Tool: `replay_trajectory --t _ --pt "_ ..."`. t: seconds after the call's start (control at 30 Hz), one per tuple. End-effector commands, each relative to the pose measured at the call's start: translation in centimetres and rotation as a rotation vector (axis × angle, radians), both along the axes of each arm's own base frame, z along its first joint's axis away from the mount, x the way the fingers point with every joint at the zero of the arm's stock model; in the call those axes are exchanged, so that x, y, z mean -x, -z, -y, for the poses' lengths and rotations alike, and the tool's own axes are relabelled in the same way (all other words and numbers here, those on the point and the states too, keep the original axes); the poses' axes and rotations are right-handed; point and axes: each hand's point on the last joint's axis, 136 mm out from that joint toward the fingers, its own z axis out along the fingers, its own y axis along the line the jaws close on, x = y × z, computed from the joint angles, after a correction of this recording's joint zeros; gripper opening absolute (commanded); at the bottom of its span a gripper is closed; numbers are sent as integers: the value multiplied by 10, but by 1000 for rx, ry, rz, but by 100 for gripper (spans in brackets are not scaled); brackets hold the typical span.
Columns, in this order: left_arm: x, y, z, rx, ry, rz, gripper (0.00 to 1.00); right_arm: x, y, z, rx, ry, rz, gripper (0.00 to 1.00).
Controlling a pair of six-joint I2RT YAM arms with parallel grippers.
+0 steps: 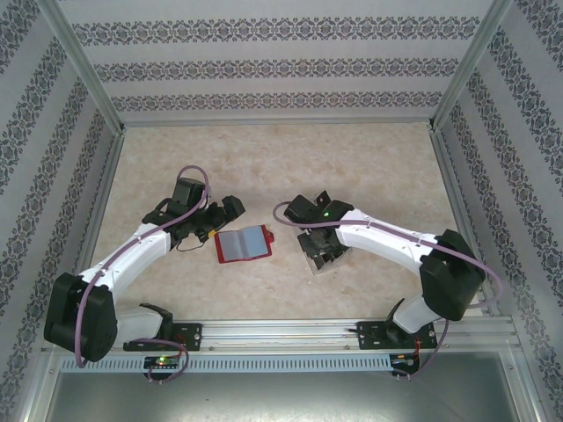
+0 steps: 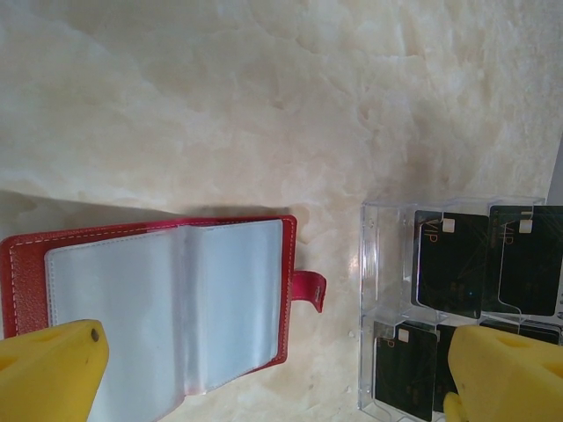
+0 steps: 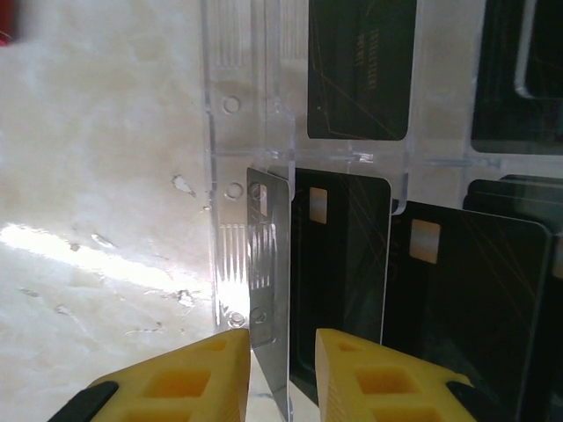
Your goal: Put the credit cards into the card holder
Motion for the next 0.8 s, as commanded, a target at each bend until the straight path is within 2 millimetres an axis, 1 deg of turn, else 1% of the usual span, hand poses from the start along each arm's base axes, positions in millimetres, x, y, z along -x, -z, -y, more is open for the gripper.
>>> replay_trajectory --t 0.0,0.43,0.77 --pt "-4 1 0 13 -2 14 100 -3 2 5 56 -18 -2 27" --pt "-4 0 1 16 0 15 100 1 19 8 82 -21 -40 26" --pt "-5 0 1 17 -3 19 100 3 26 9 85 -23 -58 22"
